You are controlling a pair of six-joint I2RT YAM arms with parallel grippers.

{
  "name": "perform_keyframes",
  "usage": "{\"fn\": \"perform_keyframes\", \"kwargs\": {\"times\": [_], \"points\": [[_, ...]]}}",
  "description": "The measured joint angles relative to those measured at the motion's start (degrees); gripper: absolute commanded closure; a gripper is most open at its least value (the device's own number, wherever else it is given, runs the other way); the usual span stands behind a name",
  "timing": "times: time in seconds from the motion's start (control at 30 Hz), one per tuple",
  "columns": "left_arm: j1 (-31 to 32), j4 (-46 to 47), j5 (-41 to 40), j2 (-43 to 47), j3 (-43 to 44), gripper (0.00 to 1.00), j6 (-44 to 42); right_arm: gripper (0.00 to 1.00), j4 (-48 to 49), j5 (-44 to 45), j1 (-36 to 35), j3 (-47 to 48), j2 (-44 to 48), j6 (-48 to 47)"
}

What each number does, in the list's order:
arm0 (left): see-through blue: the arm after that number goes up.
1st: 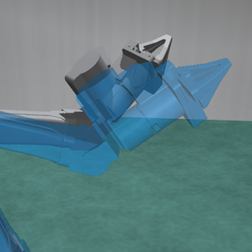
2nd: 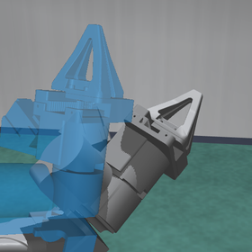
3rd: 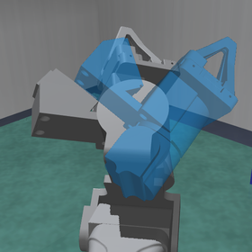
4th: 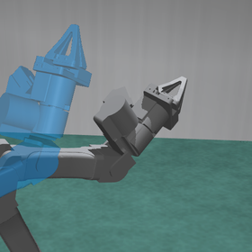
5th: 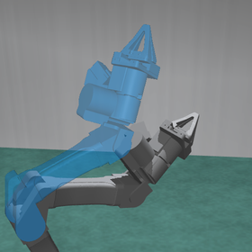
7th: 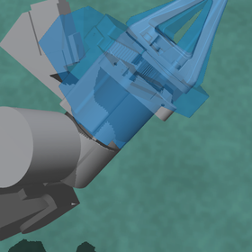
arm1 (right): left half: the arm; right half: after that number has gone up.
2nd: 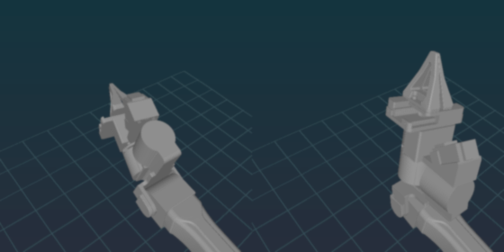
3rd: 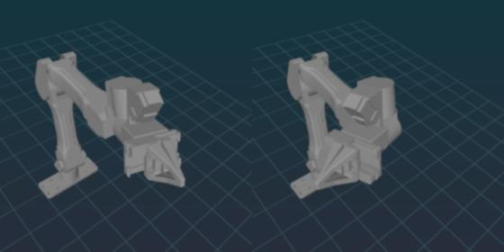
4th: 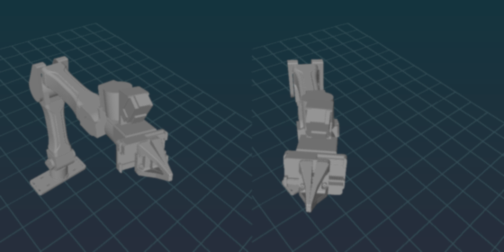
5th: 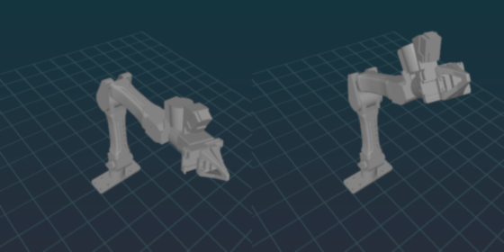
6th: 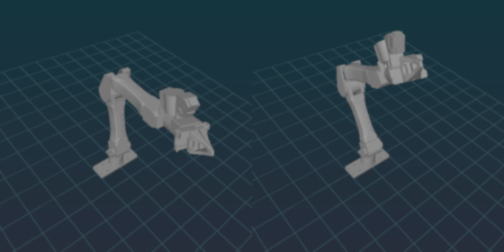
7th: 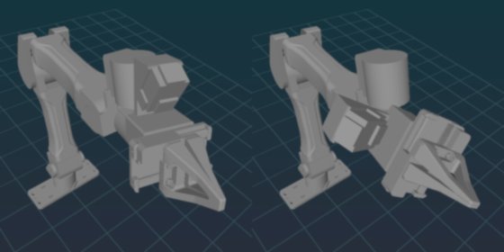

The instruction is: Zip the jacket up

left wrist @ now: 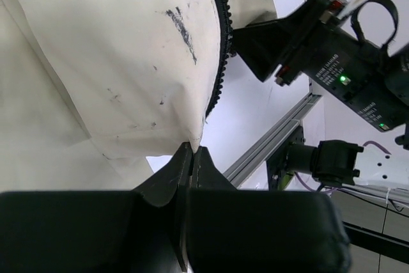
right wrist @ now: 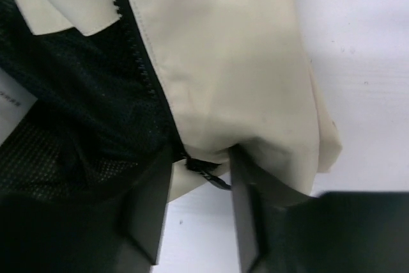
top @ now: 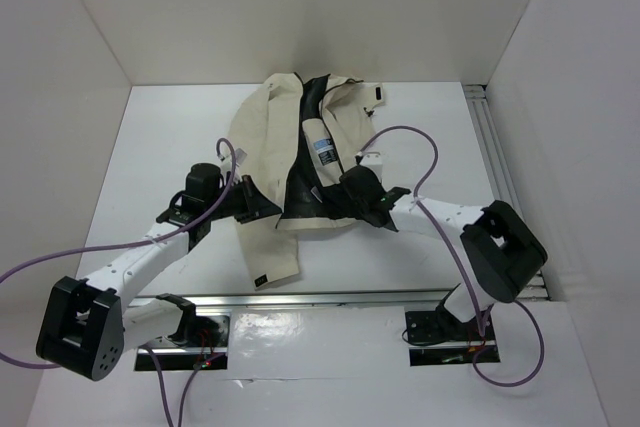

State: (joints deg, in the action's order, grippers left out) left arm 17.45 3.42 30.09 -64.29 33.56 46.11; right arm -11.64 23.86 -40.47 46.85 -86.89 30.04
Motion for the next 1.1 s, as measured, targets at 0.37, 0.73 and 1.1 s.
{"fn": "perform_keyframes", "kwargs": {"times": [0.37,0.73,1.1], "points": [[0.33,-0.04,0.0,-0.02,0.0,1.0,-1.07,0.92,-1.57,2.49,0.0,1.75,-1.6,0.07],[1.57,-0.98,0.37,-0.17,2.67,1.0,-2.89,0.96,-6.71,-9.09,0.11,3.85,12.26,-0.02],[1.99,5.75,3.26,-1.07,0.92,1.0,-1.99,1.0,1.73,-21.9,-1.99,3.76,12.52,4.24]]}}
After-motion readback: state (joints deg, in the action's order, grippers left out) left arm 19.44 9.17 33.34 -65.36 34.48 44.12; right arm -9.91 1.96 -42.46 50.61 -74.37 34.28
